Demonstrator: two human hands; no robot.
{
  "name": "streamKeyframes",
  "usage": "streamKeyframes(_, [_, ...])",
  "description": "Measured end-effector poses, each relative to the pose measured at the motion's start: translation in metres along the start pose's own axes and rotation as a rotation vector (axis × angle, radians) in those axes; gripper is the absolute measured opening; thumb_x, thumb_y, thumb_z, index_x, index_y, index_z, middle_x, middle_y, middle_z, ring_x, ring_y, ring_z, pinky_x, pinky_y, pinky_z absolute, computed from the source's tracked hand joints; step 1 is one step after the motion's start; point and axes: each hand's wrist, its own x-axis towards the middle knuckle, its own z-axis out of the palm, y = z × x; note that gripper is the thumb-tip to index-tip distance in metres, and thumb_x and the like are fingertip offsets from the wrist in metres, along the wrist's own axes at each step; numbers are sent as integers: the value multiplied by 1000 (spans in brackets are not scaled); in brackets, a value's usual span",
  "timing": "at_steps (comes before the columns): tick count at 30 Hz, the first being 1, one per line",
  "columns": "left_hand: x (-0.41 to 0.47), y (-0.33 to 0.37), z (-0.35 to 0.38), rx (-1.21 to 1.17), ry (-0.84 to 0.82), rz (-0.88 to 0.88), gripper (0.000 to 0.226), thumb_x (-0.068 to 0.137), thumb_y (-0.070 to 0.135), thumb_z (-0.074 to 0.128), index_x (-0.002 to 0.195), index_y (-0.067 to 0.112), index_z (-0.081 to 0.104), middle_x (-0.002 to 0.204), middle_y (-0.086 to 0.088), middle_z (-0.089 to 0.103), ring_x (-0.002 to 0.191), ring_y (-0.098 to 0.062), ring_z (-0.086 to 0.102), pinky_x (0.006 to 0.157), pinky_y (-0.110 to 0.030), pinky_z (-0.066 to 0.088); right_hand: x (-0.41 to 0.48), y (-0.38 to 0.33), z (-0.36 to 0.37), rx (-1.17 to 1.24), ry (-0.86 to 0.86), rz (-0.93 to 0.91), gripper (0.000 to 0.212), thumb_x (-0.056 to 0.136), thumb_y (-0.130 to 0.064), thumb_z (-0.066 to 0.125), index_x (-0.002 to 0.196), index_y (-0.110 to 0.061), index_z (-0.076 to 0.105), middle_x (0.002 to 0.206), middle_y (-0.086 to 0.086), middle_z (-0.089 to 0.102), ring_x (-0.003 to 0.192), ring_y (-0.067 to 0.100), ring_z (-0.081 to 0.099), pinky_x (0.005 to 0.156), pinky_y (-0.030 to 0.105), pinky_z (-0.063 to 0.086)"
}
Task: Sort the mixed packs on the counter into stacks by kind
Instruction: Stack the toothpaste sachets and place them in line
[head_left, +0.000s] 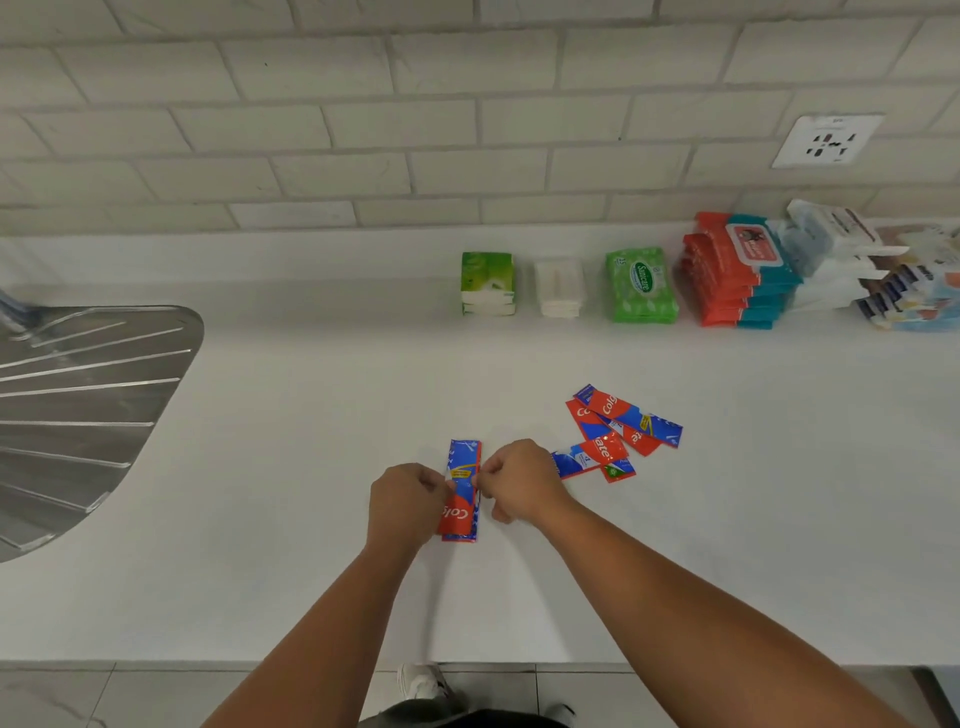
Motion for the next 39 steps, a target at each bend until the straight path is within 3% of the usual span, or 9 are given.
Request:
streamKeyframes(7, [2,-5,4,56,-1,27,18,90,33,72,96,17,75,95,1,76,85,-16,68,72,-25,49,4,-5,2,-104,-34,30,26,87,-28,73,103,-8,76,94,10,76,86,23,73,85,38,60])
streamKeyframes(11, [1,-3,0,67,46,46,33,90,41,70,110,14,73,99,0,75,89,-17,67,76,-26,49,2,-4,-6,27,7,30,23,89,-28,70,101,-9,75,92,9,76,79,25,73,81,41,60])
streamKeyframes(13, [-2,4,-3,55,111,102,34,91,40,68,113,14,71,99,0,73,91,-19,67,80,-31,52,1,-1,-17,82,70,-2,25,91,-28,68,111,-12,70,104,6,73,87,26,72,85,40,59])
streamKeyframes(18, [-4,34,13,52,68,396,24,94,33,66,113,18,68,99,1,68,92,-18,65,83,-31,53,5,27,-64,-160,165,-100,28,97,-18,55,123,-17,65,115,5,69,104,23,64,89,38,54])
streamKeyframes(24, [2,74,59,320,-149,565,42,100,32,58,139,15,57,138,-5,59,125,-24,51,104,-34,41,8,67,-89,-601,85,-83,47,91,-28,67,136,-26,54,137,6,46,124,26,50,94,42,51])
streamKeyframes(28, [6,88,78,445,-173,630,43,98,32,61,137,13,58,136,-7,56,120,-26,49,97,-36,45,5,82,-89,-651,79,-157,35,91,-33,66,125,-25,61,125,5,49,112,25,53,86,38,51])
streamKeyframes(32, [8,94,84,537,-180,643,40,97,32,63,134,16,61,125,-8,60,115,-26,52,92,-35,46,4,81,-93,-625,105,-177,26,89,-24,69,115,-23,66,117,5,53,104,24,58,83,37,51])
streamKeyframes(36, [3,97,77,563,-194,645,26,100,27,54,118,18,70,109,-9,67,104,-25,56,77,-30,37,4,76,-101,-627,79,-167,18,90,-21,65,106,-24,73,112,4,60,101,25,59,84,39,53])
streamKeyframes(39, [-7,97,62,464,-153,627,28,102,28,49,101,13,72,95,-12,68,93,-27,57,69,-32,31,0,66,-108,-550,106,-214,15,91,-27,63,101,-30,74,111,-3,63,109,22,51,88,40,47])
